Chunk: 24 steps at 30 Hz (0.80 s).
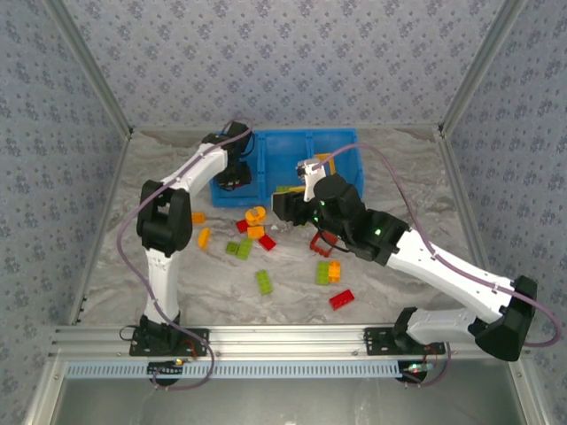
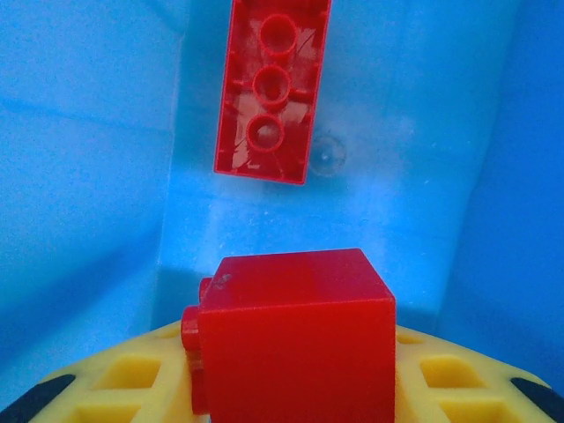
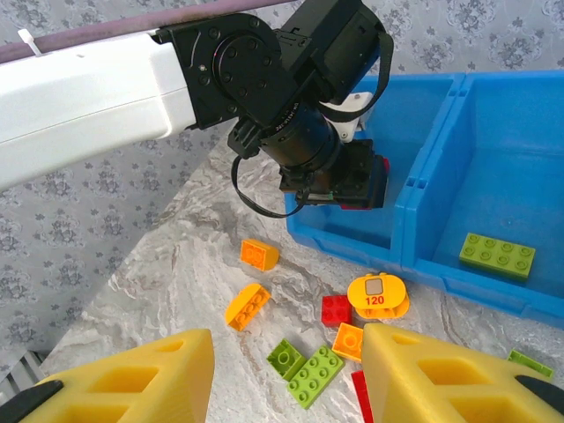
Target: Sort the legos into containers by color
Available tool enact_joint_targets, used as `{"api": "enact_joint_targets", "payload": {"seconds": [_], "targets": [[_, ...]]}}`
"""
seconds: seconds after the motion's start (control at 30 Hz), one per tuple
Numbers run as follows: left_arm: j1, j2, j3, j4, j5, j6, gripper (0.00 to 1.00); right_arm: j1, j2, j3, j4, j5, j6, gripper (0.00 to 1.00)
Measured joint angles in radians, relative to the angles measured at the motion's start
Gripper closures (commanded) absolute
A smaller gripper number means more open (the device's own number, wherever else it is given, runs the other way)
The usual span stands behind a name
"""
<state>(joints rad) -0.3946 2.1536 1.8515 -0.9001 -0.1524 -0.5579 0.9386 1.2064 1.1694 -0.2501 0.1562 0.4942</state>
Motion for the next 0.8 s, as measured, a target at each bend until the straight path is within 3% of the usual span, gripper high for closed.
{"api": "enact_joint_targets", "payload": {"seconds": [0.2, 0.3, 0.63, 0.8], "targets": [[0.002, 0.027, 0.0, -0.019, 0.0, 0.0, 0.65, -0.01, 0.01, 0.0, 0.0, -0.014, 0.016, 0.5], [0.002, 0.037, 0.0, -0.021, 0.001, 0.0, 0.57, -0.01, 0.01, 0.0, -0.002, -0.014, 0.023, 0.49], [0.002, 0.042, 0.0, -0.025, 0.011, 0.001, 0.43, -0.012, 0.007, -0.023, -0.088, 0.04, 0.091, 0.45], [0.002, 0.027, 0.0, -0.027, 0.011, 0.001, 0.43, -0.013, -0.016, -0.071, -0.163, 0.066, 0.13, 0.44]]}}
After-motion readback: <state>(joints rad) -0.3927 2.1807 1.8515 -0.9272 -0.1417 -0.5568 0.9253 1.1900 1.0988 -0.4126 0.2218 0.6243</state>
